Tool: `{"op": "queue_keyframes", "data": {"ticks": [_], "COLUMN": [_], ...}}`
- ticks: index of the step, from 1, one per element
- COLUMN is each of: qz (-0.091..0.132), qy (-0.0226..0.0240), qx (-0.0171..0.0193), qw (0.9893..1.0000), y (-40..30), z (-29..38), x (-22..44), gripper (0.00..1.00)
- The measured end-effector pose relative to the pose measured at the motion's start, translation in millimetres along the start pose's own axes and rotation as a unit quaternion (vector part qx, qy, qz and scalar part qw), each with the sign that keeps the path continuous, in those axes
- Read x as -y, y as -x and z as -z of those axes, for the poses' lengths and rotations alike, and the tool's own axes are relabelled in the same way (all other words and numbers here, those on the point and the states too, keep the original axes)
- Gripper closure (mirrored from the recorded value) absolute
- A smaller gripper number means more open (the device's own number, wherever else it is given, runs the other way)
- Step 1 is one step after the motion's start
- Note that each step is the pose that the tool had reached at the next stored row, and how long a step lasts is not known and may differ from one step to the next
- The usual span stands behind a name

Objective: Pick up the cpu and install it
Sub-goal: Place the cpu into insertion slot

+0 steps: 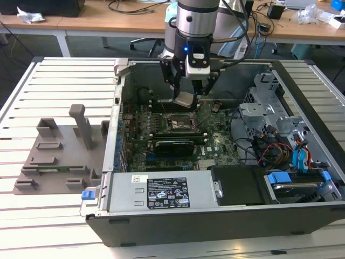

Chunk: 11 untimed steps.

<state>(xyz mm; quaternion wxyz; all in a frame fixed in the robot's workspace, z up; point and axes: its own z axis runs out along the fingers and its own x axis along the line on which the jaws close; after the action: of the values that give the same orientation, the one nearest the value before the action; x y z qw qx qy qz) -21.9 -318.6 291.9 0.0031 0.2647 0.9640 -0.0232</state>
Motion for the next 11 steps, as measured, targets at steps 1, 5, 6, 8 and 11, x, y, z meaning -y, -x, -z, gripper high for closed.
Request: {"op": "queue_keyframes", "data": {"ticks": [1,5,6,8,11], "qz": [-0.004,-0.015,-0.018,-0.023,-0.035], "qy": [-0.0001,-0.0003,-0.0003,-0.0004,-0.0006], "qx": [-0.0002,-0.0006,-0.0008,-0.001,-0.0015], "qw": [1.0,0.9999,0.9998,0.9997,0.9994], "y": [0.0,0.0,0.0,0.0,0.0], "z": [0.0,-0.1,-0.1,-0.1,-0.2], "x": [0.0,0.0,0.0,0.0,0.0], "gripper": [0.45,0.45,0.45,0.45,0.45]}}
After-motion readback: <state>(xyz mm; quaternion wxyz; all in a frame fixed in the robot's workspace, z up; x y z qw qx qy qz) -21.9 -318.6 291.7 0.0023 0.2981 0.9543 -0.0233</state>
